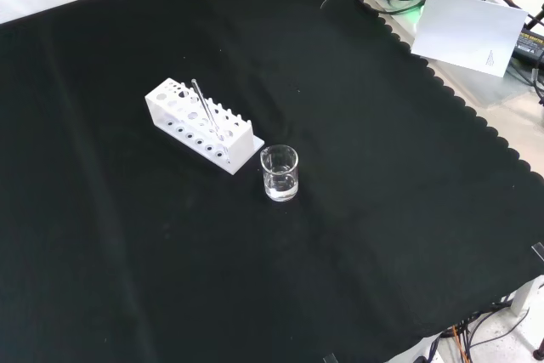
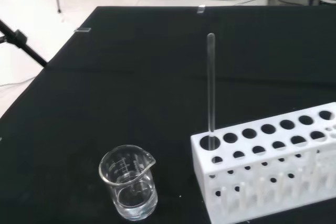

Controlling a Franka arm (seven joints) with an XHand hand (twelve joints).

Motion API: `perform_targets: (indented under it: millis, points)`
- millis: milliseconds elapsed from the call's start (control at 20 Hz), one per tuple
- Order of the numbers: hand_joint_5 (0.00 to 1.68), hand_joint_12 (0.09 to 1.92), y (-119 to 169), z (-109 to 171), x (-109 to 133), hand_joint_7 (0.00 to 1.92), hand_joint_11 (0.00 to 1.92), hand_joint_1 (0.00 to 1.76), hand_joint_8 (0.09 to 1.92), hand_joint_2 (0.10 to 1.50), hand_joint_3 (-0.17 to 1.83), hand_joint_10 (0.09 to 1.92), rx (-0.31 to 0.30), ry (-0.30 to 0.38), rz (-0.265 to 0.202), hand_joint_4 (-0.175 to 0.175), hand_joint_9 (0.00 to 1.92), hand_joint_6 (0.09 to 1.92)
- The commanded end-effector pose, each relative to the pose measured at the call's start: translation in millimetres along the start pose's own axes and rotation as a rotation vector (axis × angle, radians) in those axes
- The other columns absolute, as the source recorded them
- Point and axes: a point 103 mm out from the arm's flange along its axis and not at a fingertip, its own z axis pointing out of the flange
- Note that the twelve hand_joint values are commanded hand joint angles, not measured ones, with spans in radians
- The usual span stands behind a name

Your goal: Take the glass rod from the white test tube rack.

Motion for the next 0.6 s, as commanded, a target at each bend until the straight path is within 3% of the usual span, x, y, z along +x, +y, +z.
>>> perform_targets:
  millis: [50,600]
  points:
    - [0.17,1.51,22,8,2,0.06,0.02,0.46,0.84,1.00,0.33,0.90,0.001,0.015,-0.073,-0.154,0.23,0.09]
    - [0.27,1.49,60,29,8,0.19,0.05,0.46,0.87,1.02,0.32,0.89,0.032,-0.003,-0.139,-0.161,0.35,0.09]
